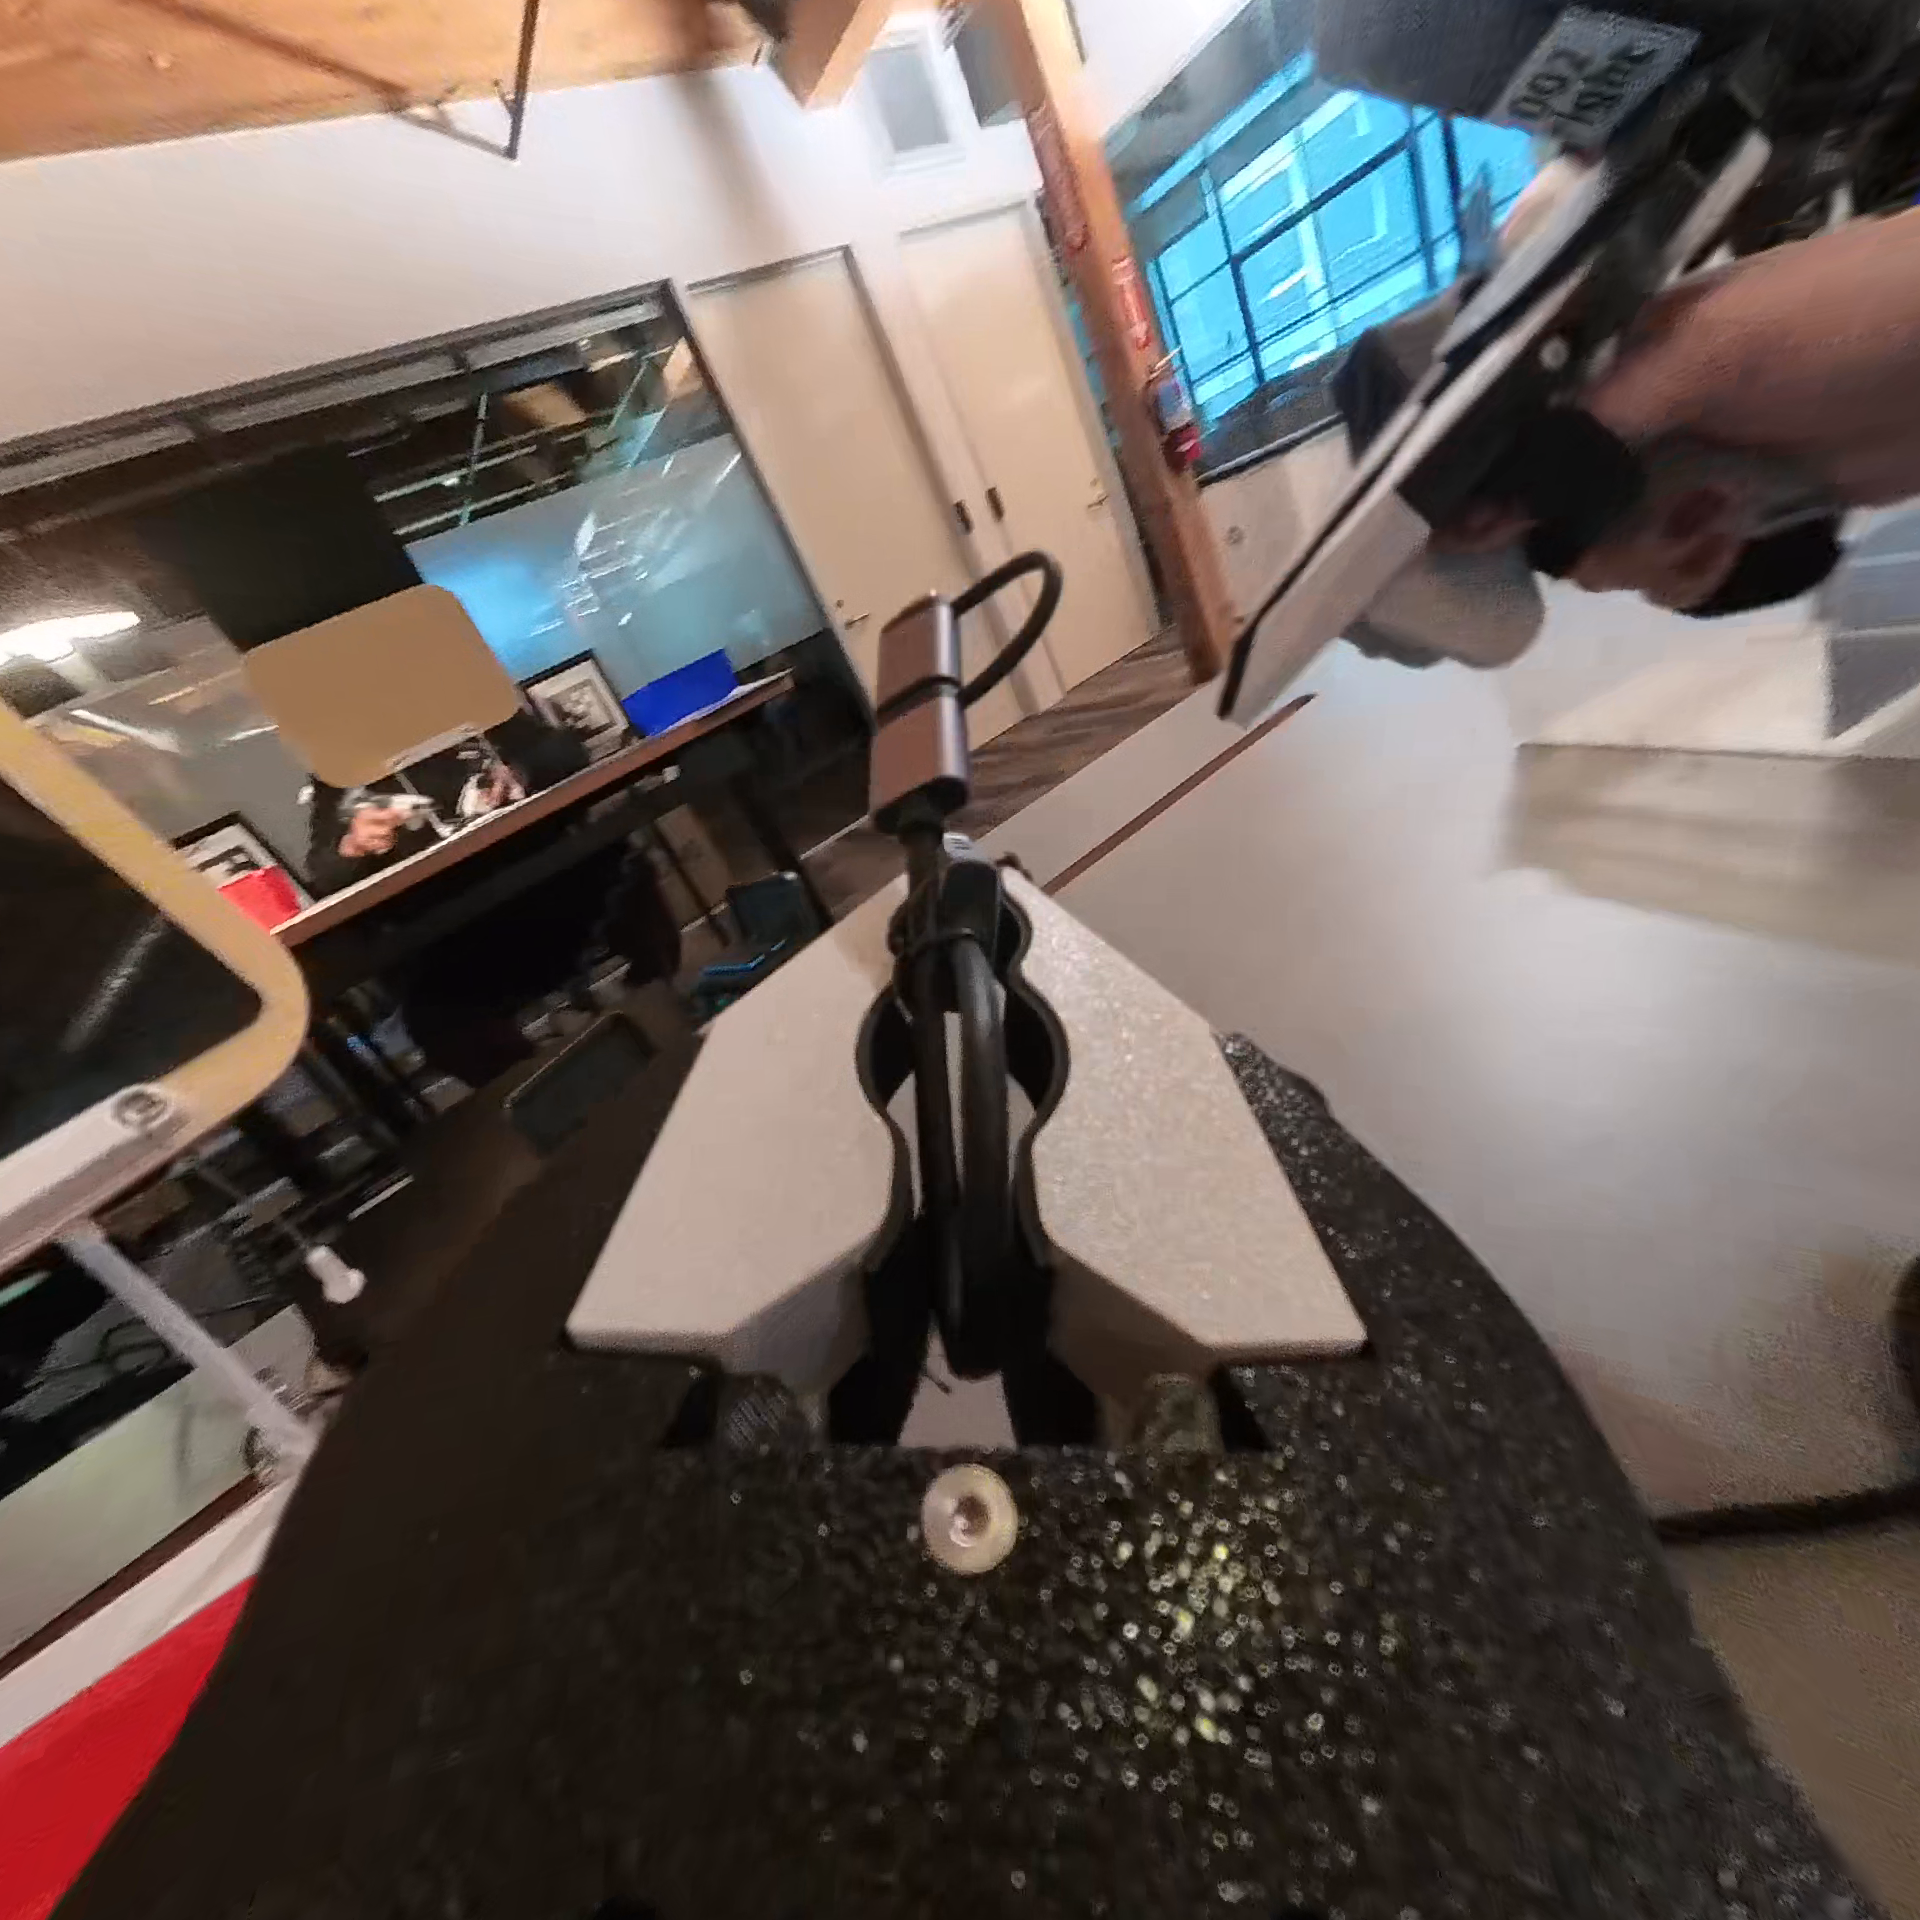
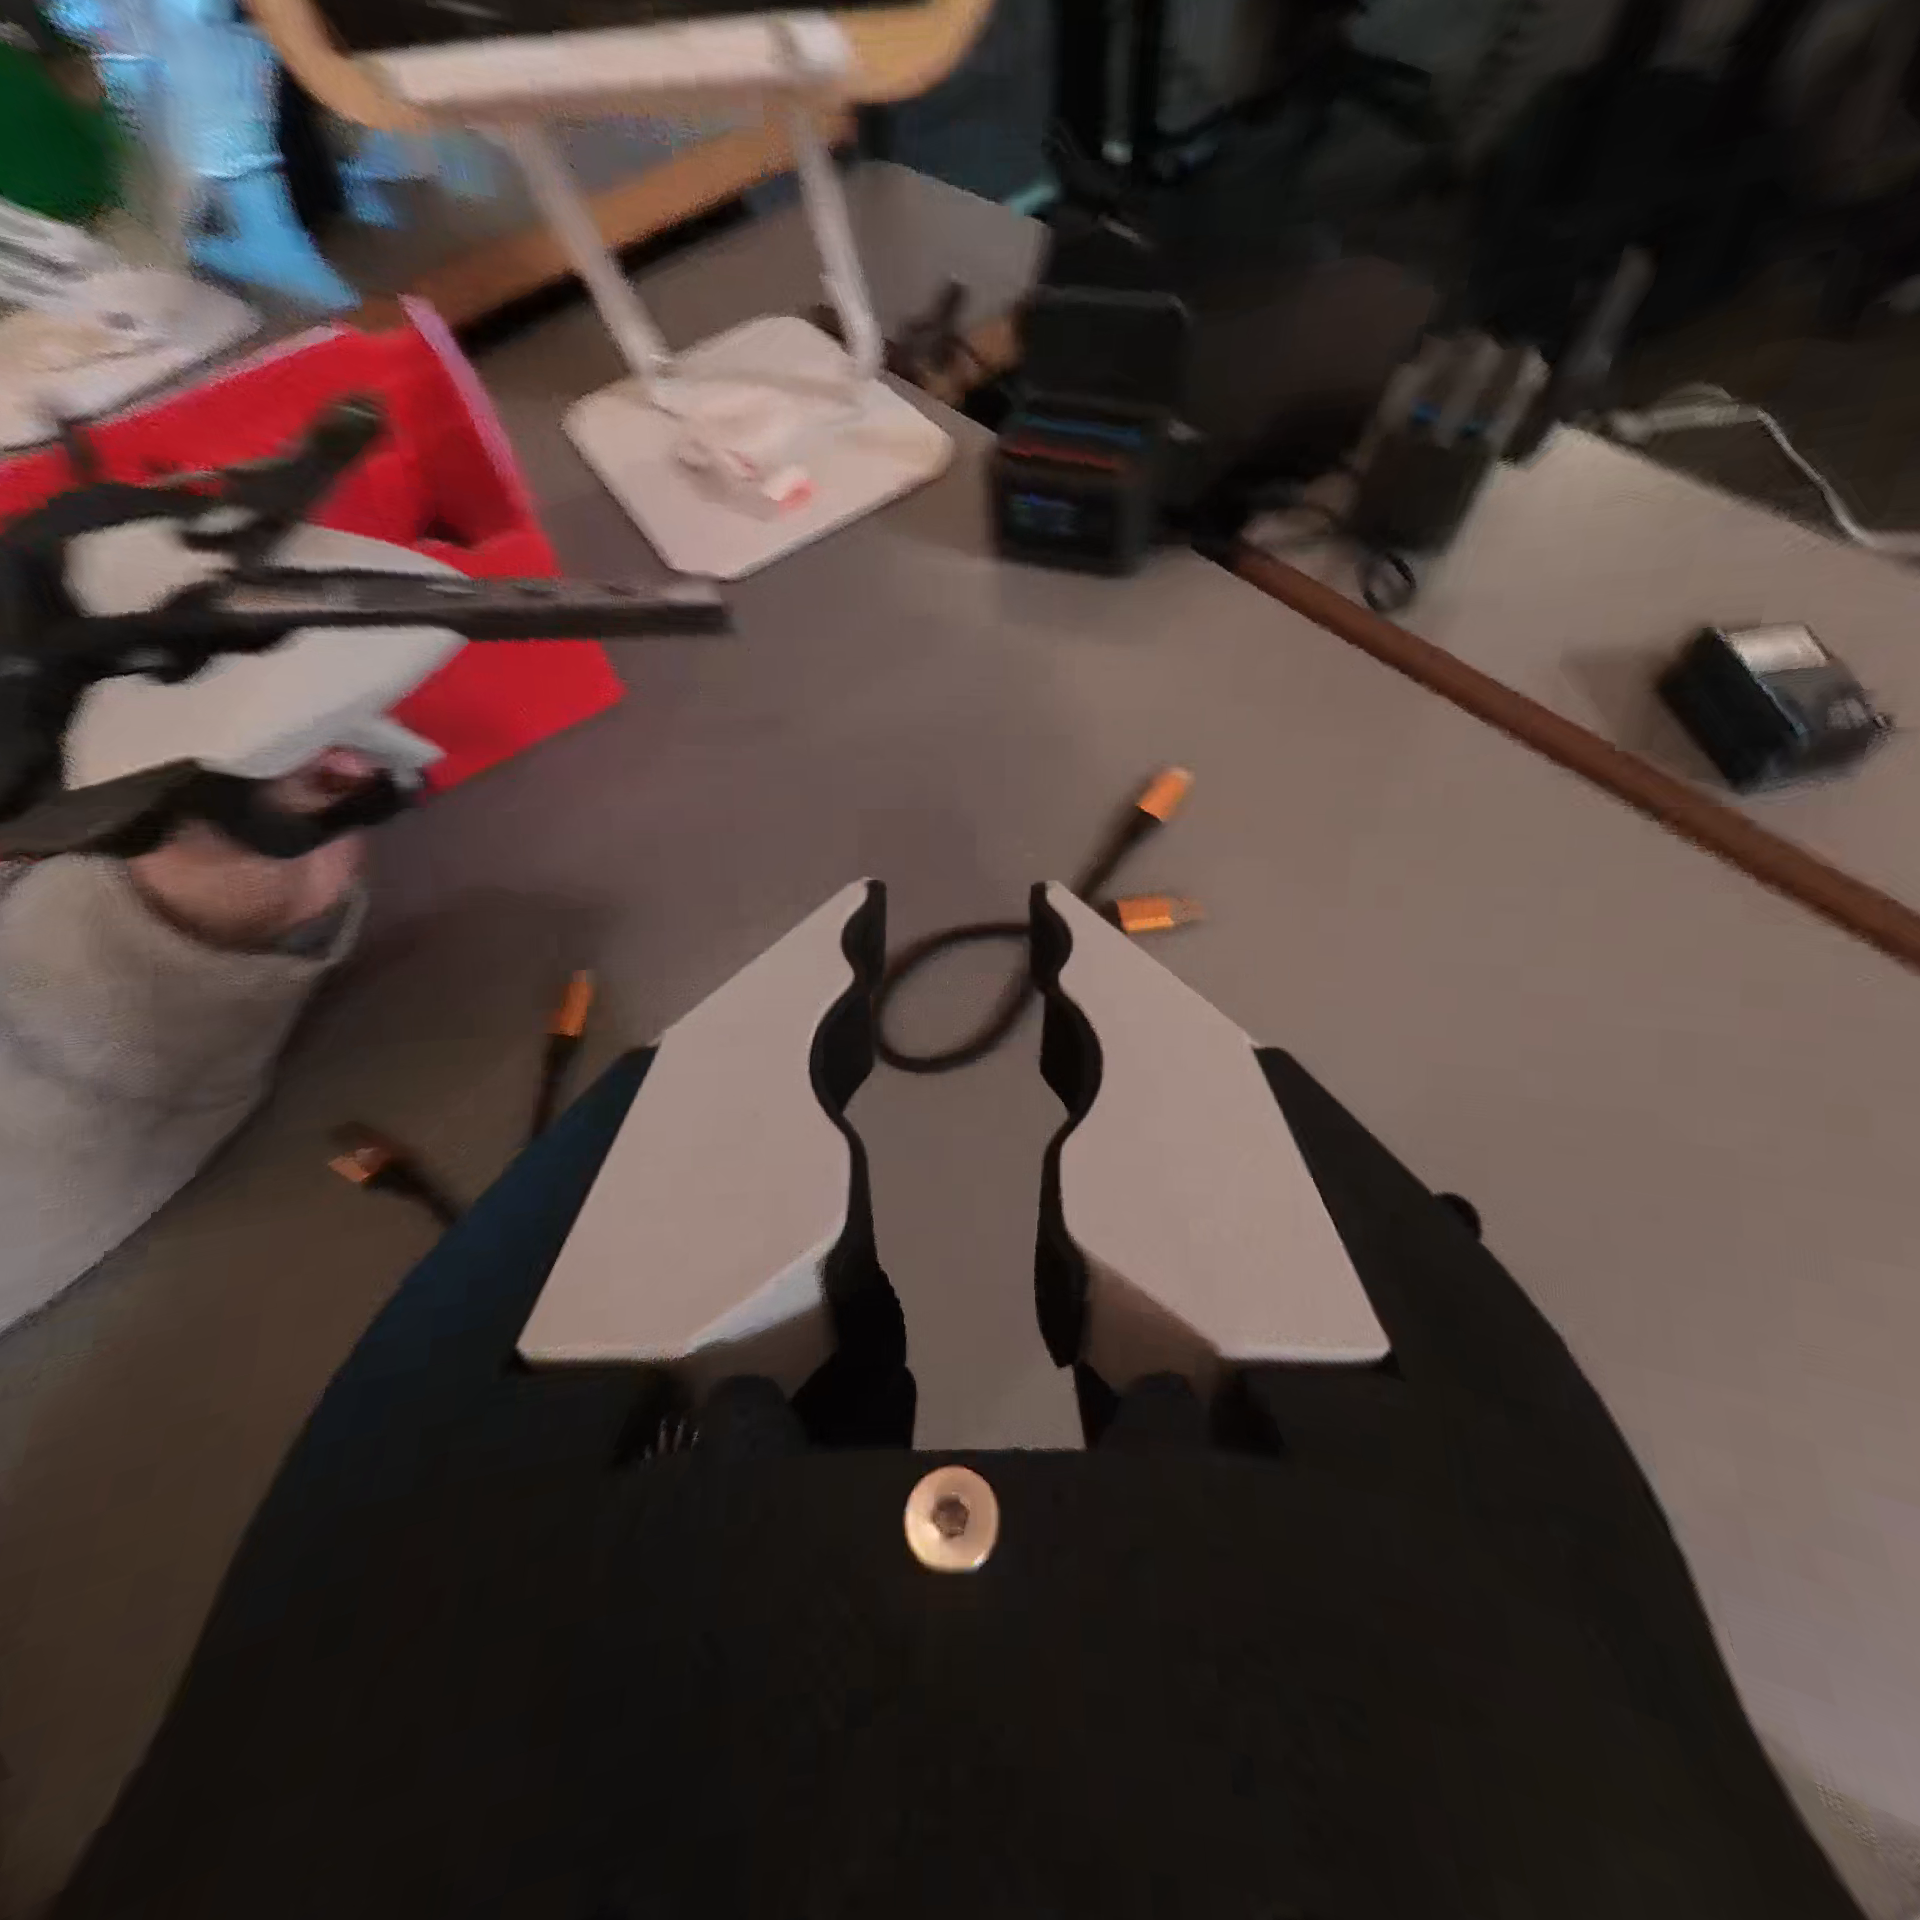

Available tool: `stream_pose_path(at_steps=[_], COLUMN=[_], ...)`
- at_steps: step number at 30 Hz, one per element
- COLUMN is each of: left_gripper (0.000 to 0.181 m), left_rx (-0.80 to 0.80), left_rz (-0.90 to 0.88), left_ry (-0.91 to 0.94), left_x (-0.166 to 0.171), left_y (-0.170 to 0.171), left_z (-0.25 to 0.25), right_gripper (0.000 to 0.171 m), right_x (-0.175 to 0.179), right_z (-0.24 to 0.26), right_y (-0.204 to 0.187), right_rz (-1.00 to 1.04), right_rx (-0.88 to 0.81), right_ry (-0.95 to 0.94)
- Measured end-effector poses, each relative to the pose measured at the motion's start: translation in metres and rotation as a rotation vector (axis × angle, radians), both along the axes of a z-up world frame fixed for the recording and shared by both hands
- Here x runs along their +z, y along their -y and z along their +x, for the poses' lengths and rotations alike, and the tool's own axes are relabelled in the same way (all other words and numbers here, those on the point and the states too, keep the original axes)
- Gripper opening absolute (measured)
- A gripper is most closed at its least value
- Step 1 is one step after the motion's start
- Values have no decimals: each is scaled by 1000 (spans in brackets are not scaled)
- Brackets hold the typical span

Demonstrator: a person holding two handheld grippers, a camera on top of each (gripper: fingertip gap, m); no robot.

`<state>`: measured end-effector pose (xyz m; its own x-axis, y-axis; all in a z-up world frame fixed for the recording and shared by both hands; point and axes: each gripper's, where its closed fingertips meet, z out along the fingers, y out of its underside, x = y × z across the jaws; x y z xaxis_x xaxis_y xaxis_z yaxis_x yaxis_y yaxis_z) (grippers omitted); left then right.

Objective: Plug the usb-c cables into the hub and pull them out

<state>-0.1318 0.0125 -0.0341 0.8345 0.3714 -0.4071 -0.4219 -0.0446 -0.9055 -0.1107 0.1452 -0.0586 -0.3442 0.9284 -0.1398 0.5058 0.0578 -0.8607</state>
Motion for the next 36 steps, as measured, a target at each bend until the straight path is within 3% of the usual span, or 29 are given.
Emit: stream_pose_path(at_steps=[5, 12, 18, 23, 27, 32, 36], left_gripper=[8, 7, 7, 8, 8, 7, 7], left_rx=[71, 89, 50, 13, -20, -186, -334], left_rz=[-53, -51, -39, -58, -87, -145, -230], left_ry=[-26, -10, 25, 52, 127, 381, 494], left_x=[-16, -24, -24, -29, -36, -54, -66], left_y=[-2, -2, -2, -6, -10, -24, -36], left_z=[-16, -26, -26, -23, -23, -9, 16], right_gripper=[27, 28, 27, 3, 2, 1, 1], right_x=[-51, -107, -130, -131, -124, -72, -35], right_z=[-35, -91, -105, -104, -91, -43, 5], right_y=[-8, -2, 5, 13, 11, 14, 22], right_rz=[-24, 173, 230, 228, 286, 578, 992], right_rx=[-146, -167, -158, -105, -71, 23, 152], right_ry=[71, 223, 279, 252, 203, -62, -258])
